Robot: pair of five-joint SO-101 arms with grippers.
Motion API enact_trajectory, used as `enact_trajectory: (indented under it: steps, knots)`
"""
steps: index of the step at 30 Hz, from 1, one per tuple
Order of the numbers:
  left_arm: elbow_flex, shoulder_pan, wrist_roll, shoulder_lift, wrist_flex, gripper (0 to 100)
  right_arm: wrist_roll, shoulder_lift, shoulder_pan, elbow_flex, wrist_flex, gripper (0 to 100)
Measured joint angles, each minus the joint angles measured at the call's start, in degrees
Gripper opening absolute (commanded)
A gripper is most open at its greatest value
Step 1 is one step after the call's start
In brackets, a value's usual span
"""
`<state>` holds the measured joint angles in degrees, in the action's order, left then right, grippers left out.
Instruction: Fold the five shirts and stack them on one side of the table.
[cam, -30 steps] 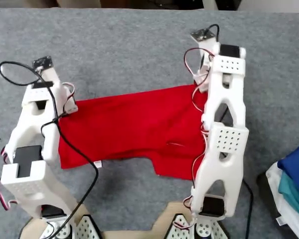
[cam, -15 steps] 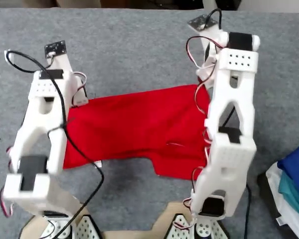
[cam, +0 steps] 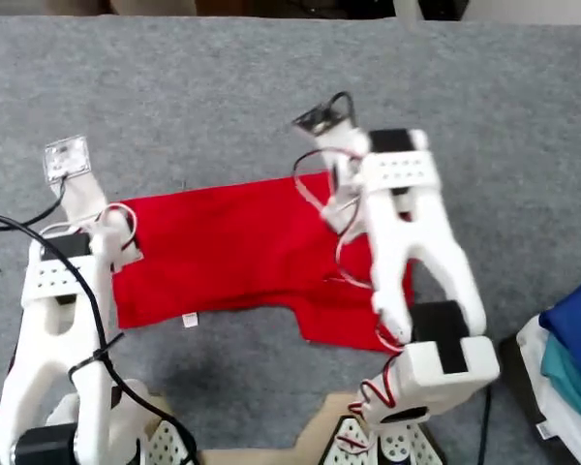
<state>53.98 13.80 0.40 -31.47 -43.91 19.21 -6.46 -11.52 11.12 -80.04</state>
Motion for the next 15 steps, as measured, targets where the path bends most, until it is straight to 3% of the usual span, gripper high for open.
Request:
enact_trajectory:
  steps: [8, 15]
  knots:
    - [6.9, 1.0, 0.0, 4.1, 11.8, 2, -0.3, -6.3, -2.6, 1.6, 1.9, 0.5]
    - [6.8, 1.2, 0.0, 4.1, 13.1, 2, 0.7, -6.3, -2.9, 3.0, -4.5, 0.5]
